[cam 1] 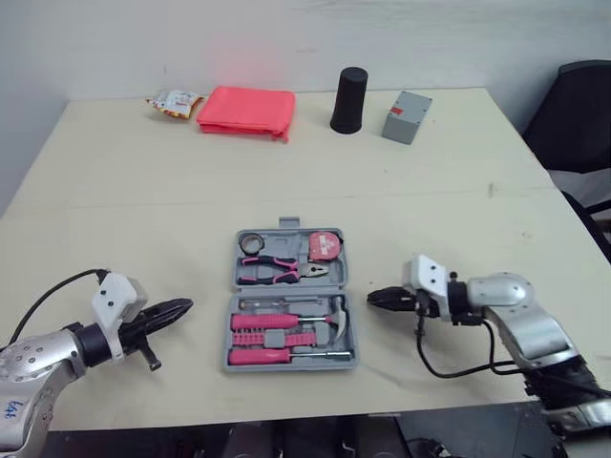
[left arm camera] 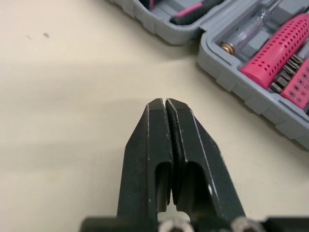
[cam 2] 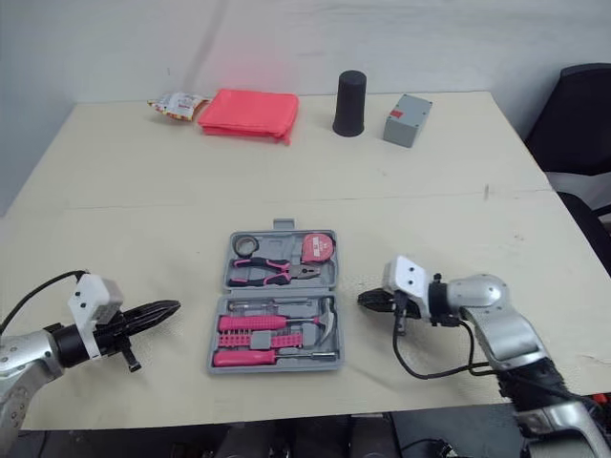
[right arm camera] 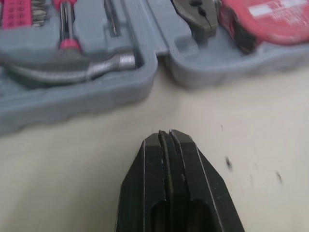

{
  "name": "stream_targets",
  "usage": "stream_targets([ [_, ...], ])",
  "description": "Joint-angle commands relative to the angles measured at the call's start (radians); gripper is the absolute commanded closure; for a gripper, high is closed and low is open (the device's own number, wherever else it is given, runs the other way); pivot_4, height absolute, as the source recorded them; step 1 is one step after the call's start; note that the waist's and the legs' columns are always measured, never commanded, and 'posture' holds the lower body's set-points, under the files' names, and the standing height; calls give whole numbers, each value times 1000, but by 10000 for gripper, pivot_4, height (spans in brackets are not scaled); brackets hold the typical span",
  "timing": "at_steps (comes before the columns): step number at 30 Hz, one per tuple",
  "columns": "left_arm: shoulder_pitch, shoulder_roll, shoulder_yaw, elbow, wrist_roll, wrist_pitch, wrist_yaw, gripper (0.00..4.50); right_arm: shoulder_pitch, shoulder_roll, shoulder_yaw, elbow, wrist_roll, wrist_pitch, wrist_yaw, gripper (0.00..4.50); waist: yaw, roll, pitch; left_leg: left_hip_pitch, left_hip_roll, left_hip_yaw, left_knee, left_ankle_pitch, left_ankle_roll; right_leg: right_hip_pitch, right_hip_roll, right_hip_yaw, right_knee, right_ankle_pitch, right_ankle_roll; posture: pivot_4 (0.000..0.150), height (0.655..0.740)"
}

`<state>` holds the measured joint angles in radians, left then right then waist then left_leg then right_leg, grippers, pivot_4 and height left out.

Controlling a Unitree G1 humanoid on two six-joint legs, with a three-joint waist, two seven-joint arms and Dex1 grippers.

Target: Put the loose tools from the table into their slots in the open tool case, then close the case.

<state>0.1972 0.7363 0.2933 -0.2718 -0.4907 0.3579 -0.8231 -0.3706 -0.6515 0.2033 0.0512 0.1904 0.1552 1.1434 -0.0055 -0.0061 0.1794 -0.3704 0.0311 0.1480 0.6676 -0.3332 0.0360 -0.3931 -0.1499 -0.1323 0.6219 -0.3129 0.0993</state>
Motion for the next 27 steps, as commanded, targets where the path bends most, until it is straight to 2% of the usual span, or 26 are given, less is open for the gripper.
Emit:
stream_targets([
  [1,-71,-30,-54,23,43,-10,36,45000,-52,32,34,48,-51,-29,-22,44417,3,0,0,0,0,0,0,0,0,0,0,0,0,0,0,1500,7400],
  [11,-186,-90,-178,107,119,7,67,45000,-168,145,85,134,-102,-66,-55,44417,-26,0,0,0,1,0,-1,1,-1,0,1,0,5,0,0,1500,7400],
  [18,-260,-111,-173,169,132,8,73,45000,-181,180,91,150,-129,-52,-63,44417,-24,0,0,1,1,0,0,2,-2,0,1,0,5,0,0,1500,7400],
  [27,-241,-65,-117,218,151,-18,59,45000,-156,159,79,118,-118,-21,-48,44417,-26,0,0,1,1,0,-1,2,-2,0,1,0,6,0,0,1500,7400],
])
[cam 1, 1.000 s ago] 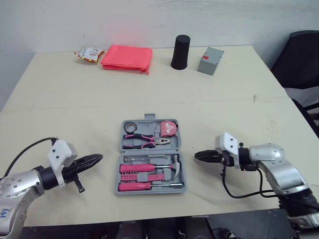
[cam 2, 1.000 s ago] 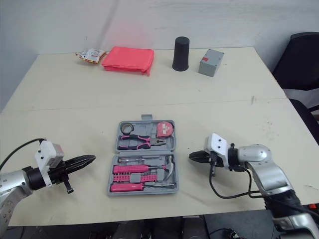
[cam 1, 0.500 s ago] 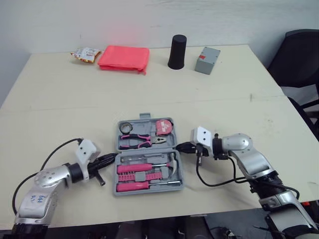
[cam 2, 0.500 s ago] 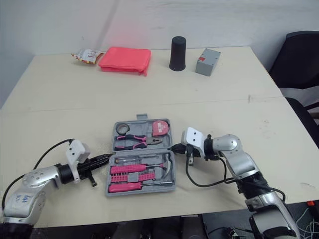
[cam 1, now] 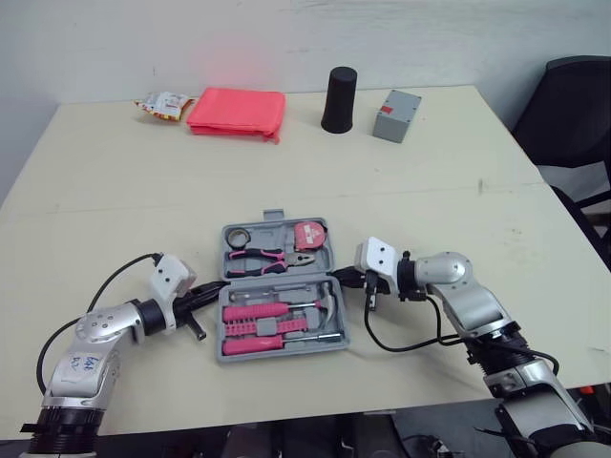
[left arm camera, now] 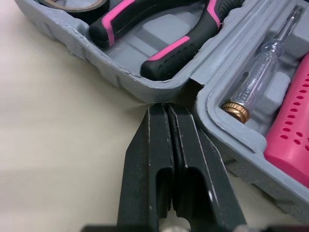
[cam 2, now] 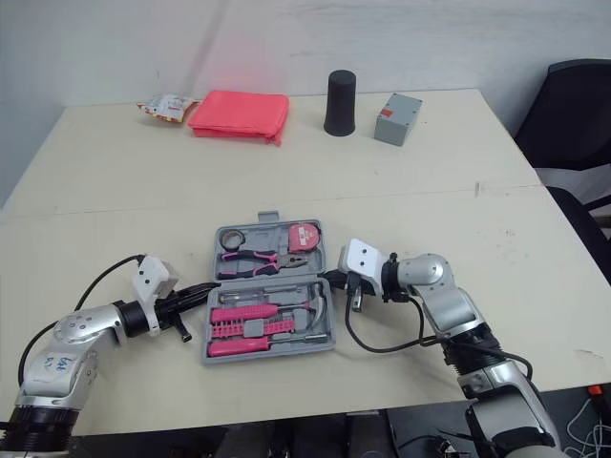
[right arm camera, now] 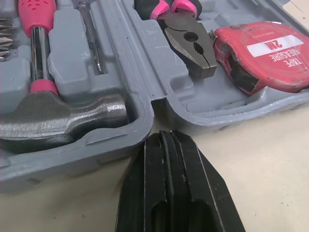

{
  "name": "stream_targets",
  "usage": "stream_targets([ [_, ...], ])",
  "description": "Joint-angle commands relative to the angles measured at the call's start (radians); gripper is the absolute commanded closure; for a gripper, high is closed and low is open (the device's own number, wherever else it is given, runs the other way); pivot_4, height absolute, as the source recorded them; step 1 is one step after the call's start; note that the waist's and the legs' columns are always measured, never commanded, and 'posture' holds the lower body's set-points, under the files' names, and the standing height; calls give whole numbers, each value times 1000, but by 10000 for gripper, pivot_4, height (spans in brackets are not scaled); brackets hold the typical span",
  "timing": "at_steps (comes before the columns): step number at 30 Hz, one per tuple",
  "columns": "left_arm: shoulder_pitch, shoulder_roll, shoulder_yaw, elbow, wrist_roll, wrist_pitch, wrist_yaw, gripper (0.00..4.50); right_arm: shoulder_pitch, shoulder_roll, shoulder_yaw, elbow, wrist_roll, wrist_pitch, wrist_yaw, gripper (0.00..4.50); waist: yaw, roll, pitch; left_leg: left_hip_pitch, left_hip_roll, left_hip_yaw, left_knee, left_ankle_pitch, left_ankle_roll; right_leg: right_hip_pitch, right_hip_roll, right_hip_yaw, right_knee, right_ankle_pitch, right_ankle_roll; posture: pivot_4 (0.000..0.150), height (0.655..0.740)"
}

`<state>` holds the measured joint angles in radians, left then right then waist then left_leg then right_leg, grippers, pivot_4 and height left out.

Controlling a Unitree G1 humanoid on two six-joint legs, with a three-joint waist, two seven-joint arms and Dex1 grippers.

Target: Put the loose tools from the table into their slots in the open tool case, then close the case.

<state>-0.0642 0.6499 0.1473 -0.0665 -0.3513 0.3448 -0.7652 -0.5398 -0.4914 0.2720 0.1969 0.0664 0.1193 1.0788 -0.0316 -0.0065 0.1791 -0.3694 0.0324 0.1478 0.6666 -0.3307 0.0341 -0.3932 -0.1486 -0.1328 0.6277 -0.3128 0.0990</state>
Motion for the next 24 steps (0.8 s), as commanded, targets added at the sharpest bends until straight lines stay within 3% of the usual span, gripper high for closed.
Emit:
stream_targets([
  [1,26,25,34,15,15,-7,3,45000,15,-6,8,-33,17,30,28,44417,0,0,0,0,0,0,0,0,0,0,0,0,0,0,0,1500,7400],
  [3,51,48,59,6,3,-5,-17,45000,11,-22,-15,-31,19,57,16,44417,0,0,0,0,0,0,0,0,0,0,0,0,0,0,0,1500,7400],
  [5,70,63,127,-19,-62,63,-17,39525,-5,-47,-54,-14,12,81,-19,45000,-2,0,0,0,0,0,0,0,0,0,0,0,0,0,0,1500,7400],
  [8,65,65,257,-98,-149,115,28,27913,-24,-78,-134,-90,89,318,-56,35207,3,-1,0,-1,0,0,0,0,0,0,-1,0,-1,0,0,1500,7400],
  [11,33,91,335,-219,-283,373,129,14593,-49,-72,-212,-221,229,671,-103,20444,8,-2,2,-3,-1,-4,1,0,0,0,-2,0,-2,0,0,1500,7400],
  [14,-26,127,350,-318,-437,669,223,700,-146,-144,-128,-317,250,1071,-132,5205,4,-2,2,-3,-1,-4,0,0,0,-1,-3,1,-2,0,0,1500,7400],
  [15,-56,127,350,-334,-472,736,260,0,-187,-122,-142,-320,279,1178,-154,844,4,-2,2,-3,-1,-4,0,0,0,-1,-3,1,-2,0,0,1500,7400],
  [16,-91,118,350,-347,-490,799,311,0,-225,-73,-195,-311,308,1255,-187,267,3,-2,2,-2,-1,-4,0,0,0,-1,-3,1,-2,0,0,1500,7400],
  [18,-153,87,348,-364,-516,889,396,0,-278,-12,-257,-297,336,1359,-233,267,-3,-2,2,-2,0,-4,-1,0,-1,-1,-1,1,-1,0,0,1500,7400],
  [24,-243,-13,178,-402,-368,945,614,0,-374,81,-186,-222,244,1446,-452,267,3,-2,1,-4,-3,-2,-2,1,-2,-3,2,1,0,0,0,1500,7400],
])
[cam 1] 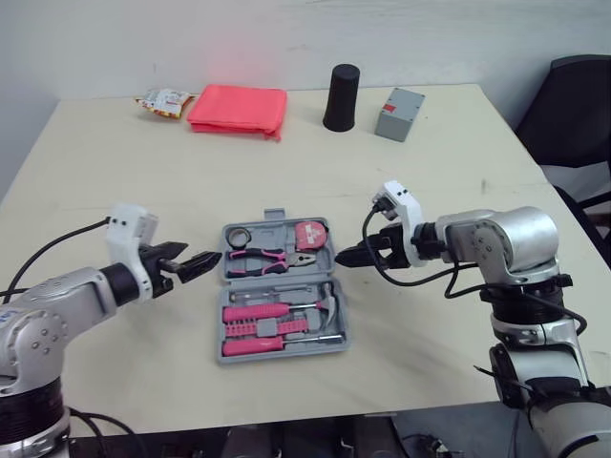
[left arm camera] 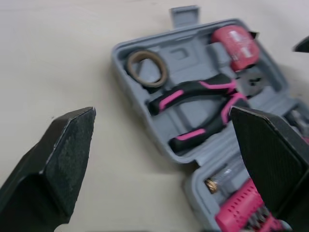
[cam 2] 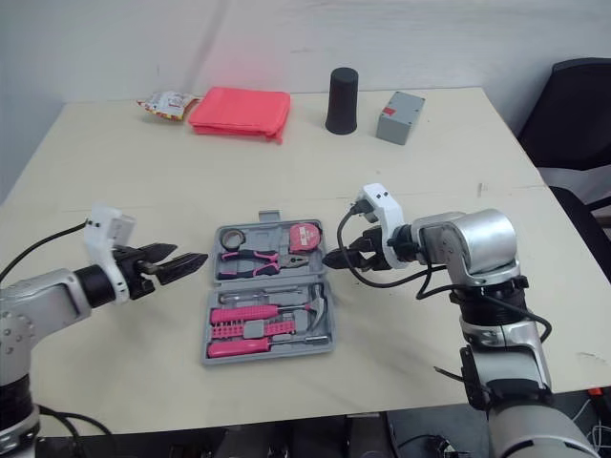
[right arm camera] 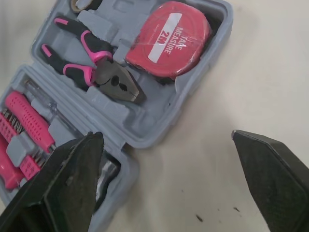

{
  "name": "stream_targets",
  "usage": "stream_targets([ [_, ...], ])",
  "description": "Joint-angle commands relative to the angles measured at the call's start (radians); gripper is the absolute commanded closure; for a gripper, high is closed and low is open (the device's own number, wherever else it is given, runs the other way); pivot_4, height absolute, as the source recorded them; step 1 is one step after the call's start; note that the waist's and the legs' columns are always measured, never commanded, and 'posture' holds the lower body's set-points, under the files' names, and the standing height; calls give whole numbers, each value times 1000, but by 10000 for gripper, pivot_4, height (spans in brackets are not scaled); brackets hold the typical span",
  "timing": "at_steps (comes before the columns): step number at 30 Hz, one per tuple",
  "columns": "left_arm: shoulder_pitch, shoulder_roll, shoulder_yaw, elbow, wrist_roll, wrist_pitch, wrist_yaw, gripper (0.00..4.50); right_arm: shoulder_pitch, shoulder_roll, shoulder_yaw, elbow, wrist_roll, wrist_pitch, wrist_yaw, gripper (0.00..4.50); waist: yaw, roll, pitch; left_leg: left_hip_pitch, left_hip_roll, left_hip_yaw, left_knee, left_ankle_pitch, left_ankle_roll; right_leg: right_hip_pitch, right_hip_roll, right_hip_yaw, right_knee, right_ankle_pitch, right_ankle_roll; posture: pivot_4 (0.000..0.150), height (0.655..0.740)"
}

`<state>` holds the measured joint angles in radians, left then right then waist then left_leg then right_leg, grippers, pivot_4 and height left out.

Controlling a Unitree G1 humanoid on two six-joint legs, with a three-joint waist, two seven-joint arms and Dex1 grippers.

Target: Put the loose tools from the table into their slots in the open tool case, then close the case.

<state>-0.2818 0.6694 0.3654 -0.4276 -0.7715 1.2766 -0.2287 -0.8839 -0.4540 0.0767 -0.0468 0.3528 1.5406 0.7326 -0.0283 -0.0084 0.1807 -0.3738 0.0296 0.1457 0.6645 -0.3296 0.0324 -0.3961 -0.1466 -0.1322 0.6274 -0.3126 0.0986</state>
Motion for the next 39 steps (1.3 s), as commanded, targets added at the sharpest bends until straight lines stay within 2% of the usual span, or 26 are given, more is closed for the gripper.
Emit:
stream_targets([
  [1,-36,-61,-30,-31,59,24,105,0,-38,63,10,36,-54,19,-136,267,0,-1,0,-1,-1,0,0,0,0,-1,1,0,0,0,0,1500,7400],
  [11,-72,-161,-45,-3,151,43,192,0,-66,166,-15,94,-60,68,-273,267,-4,-1,-1,-3,1,2,1,1,0,-3,7,2,0,0,1,1500,7400],
  [27,-76,-187,-81,42,210,82,155,0,-84,258,-29,188,-71,71,-389,267,-5,-4,-3,0,3,2,1,2,-3,-2,9,6,1,0,1,1500,7400],
  [31,-79,-197,-81,67,206,102,133,11002,-63,275,-23,196,-66,74,-400,11817,-5,-4,-4,0,3,2,0,2,-3,-2,9,7,1,0,1,1500,7400],
  [35,-87,-223,-70,83,200,107,105,28962,-62,300,-42,202,-64,74,-414,32148,-4,-4,-4,0,3,2,0,2,-3,-3,10,7,0,0,1,1500,7400],
  [36,-90,-235,-63,87,203,100,106,32625,-62,303,-47,201,-63,74,-415,35545,-4,-4,-4,0,3,2,0,2,-3,-3,10,7,0,0,1,1500,7400],
  [37,-92,-244,-55,89,204,94,104,37706,-62,306,-54,200,-62,74,-416,41991,-3,-4,-4,0,3,2,0,2,-3,-2,10,7,0,0,1,1500,7400],
  [38,-91,-245,-55,89,205,89,98,40749,-61,310,-64,197,-63,74,-420,44559,-3,-4,-5,0,3,2,0,2,-3,-2,10,7,0,0,1,1500,7400],
  [39,-91,-246,-55,89,205,86,93,44399,-61,314,-71,196,-64,74,-423,45000,-3,-3,-5,1,3,2,0,2,-3,-2,9,7,1,0,1,1500,7400],
])
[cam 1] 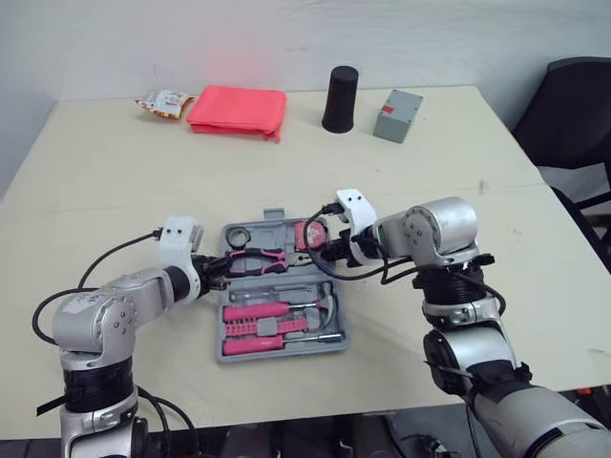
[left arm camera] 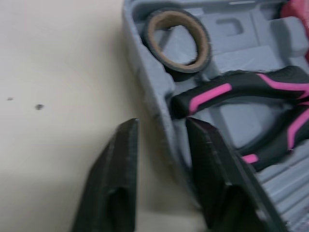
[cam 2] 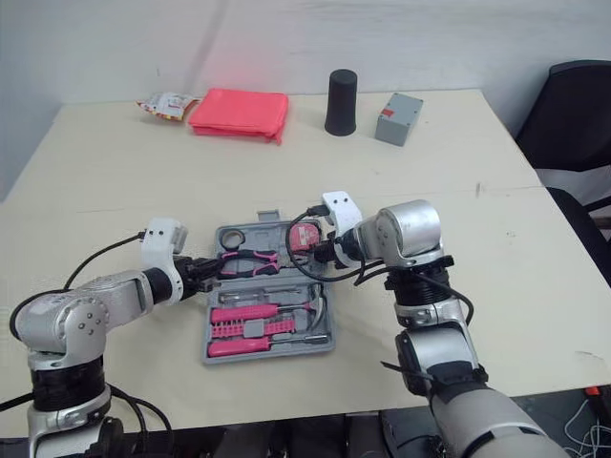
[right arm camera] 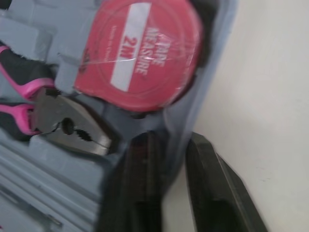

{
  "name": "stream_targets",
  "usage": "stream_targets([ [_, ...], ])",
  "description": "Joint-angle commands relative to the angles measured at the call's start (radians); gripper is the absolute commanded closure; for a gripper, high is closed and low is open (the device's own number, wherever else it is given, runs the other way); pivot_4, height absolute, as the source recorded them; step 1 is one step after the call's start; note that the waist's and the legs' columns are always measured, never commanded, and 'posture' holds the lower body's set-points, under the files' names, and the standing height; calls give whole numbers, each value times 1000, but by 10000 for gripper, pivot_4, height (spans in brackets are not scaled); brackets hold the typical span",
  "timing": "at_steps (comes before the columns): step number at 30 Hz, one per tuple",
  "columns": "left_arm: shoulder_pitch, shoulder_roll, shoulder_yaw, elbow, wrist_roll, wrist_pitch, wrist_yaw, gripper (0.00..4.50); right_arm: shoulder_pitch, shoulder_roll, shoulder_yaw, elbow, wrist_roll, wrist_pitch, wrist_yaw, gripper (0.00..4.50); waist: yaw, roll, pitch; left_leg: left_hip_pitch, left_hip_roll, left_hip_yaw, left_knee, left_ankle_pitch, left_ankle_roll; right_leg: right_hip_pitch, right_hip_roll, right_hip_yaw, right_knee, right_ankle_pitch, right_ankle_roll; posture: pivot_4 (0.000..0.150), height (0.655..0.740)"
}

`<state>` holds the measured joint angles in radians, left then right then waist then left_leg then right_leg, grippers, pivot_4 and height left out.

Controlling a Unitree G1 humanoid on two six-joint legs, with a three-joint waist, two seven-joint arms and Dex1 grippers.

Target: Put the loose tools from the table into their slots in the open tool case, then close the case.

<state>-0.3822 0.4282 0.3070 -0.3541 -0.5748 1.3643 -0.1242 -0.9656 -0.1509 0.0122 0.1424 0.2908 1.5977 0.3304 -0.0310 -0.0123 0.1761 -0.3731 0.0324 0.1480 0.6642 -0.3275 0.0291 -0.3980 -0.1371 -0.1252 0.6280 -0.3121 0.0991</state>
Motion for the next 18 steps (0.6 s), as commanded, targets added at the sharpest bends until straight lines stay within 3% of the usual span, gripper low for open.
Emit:
stream_targets([
  [1,10,-4,6,14,12,-9,-11,44756,21,16,-18,3,-2,14,-24,45000,0,1,-1,1,0,0,0,0,0,0,0,0,0,0,0,1500,7400],
  [4,9,-40,54,-6,5,-130,-22,44756,26,41,-102,-11,-2,5,-41,45000,0,2,-1,2,0,0,0,1,-1,0,-1,1,0,0,0,1500,7400],
  [9,53,-44,42,-39,32,-335,-88,44756,96,20,-87,-115,16,-239,6,45000,0,2,-1,0,2,0,-1,1,-3,-1,-4,0,0,1,-2,1500,7400],
  [14,170,26,-51,22,218,-754,-211,44756,234,-66,53,-262,-7,-594,185,45000,0,2,-1,-2,1,0,-1,1,-3,-4,-3,0,0,1,-2,1500,7400],
  [17,229,4,-31,106,295,-1011,-238,44756,364,-111,112,-234,-129,-1013,232,45000,0,2,-1,-6,0,2,-1,2,-2,-8,1,1,0,1,-1,1500,7400],
  [18,243,4,-31,129,316,-1080,-242,44756,393,-128,132,-223,-152,-1128,251,45000,0,2,0,-15,0,3,-1,3,-1,-17,2,2,0,2,-1,1500,7400],
])
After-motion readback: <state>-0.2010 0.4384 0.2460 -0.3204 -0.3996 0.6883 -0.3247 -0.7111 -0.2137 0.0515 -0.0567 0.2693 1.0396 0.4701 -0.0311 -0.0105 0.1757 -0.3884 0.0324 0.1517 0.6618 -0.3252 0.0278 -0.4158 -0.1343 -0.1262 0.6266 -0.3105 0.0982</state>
